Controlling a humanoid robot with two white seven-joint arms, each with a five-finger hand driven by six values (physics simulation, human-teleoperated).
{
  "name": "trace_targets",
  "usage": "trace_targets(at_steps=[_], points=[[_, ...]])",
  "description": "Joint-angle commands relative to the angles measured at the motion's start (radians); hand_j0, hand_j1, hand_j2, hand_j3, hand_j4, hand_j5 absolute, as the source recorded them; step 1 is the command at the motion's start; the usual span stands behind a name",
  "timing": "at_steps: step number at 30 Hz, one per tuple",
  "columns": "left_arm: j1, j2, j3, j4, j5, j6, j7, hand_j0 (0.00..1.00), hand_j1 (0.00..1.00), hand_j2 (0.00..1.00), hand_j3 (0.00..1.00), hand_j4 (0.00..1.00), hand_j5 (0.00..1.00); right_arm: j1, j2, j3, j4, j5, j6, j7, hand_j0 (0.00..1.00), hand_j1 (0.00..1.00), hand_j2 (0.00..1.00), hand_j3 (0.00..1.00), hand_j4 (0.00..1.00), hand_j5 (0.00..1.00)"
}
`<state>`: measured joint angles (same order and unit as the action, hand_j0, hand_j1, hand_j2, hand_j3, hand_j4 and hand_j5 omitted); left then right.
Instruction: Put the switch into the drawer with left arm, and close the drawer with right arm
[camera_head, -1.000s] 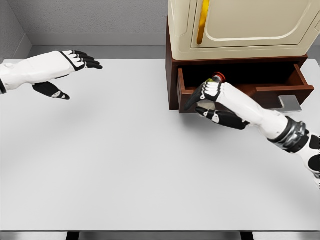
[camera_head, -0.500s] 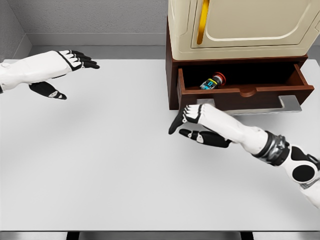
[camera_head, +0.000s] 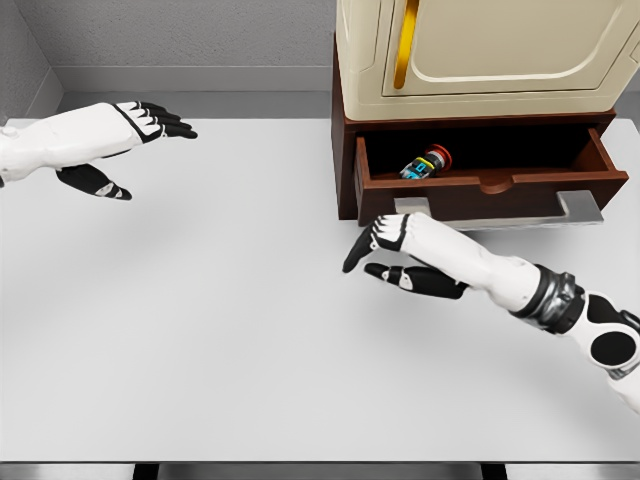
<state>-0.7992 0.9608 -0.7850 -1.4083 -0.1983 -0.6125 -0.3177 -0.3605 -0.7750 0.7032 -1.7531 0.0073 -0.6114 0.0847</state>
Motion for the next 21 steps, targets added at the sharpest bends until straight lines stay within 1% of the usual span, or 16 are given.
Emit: trace_targets(at_steps=[1, 3, 6, 8, 11, 15, 19, 21], points=[[0.0, 0.001, 0.001, 0.002, 0.007, 0.002, 0.0, 1.0, 1.0, 1.0, 1.0, 1.0, 1.0, -0.002, 0.003, -0.004, 0.023, -0.007, 0.001, 0.0, 0.53, 0.53, 0.53, 0.53, 0.53, 0.53], [0.001, 0.003, 0.003, 0.005, 0.007, 0.002, 0.0, 1.0, 1.0, 1.0, 1.0, 1.0, 1.0, -0.006, 0.008, -0.004, 0.047, -0.007, 0.001, 0.0, 0.53, 0.53, 0.53, 0.53, 0.53, 0.53], [0.011, 0.001, 0.015, 0.0, 0.007, 0.002, 0.0, 1.0, 1.0, 1.0, 1.0, 1.0, 1.0, -0.023, 0.008, -0.004, 0.06, -0.009, 0.001, 0.0, 0.53, 0.53, 0.53, 0.53, 0.53, 0.53], [0.011, 0.001, 0.018, -0.001, 0.007, 0.002, 0.002, 1.0, 1.0, 1.0, 1.0, 1.0, 1.0, -0.035, 0.016, -0.002, 0.086, -0.01, 0.001, 0.0, 0.53, 0.53, 0.53, 0.53, 0.53, 0.53], [0.011, 0.001, 0.018, -0.001, 0.007, 0.002, 0.002, 1.0, 1.0, 1.0, 1.0, 1.0, 1.0, -0.049, 0.022, -0.002, 0.087, -0.01, 0.001, 0.0, 0.52, 0.52, 0.52, 0.52, 0.52, 0.52], [0.011, 0.003, 0.026, -0.001, 0.007, 0.002, 0.002, 1.0, 1.0, 1.0, 1.0, 1.0, 1.0, -0.08, 0.048, -0.001, 0.124, -0.01, 0.001, 0.0, 0.52, 0.52, 0.52, 0.52, 0.52, 0.52], [0.012, 0.001, 0.026, -0.001, 0.007, 0.002, 0.002, 1.0, 1.0, 1.0, 1.0, 1.0, 1.0, -0.107, 0.063, -0.001, 0.142, -0.01, 0.001, -0.002, 0.52, 0.52, 0.52, 0.52, 0.52, 0.52], [0.012, 0.001, 0.032, -0.003, 0.007, 0.002, 0.002, 1.0, 1.0, 1.0, 1.0, 1.0, 1.0, -0.114, 0.062, -0.001, 0.133, -0.012, 0.001, -0.002, 0.51, 0.51, 0.51, 0.51, 0.51, 0.51]])
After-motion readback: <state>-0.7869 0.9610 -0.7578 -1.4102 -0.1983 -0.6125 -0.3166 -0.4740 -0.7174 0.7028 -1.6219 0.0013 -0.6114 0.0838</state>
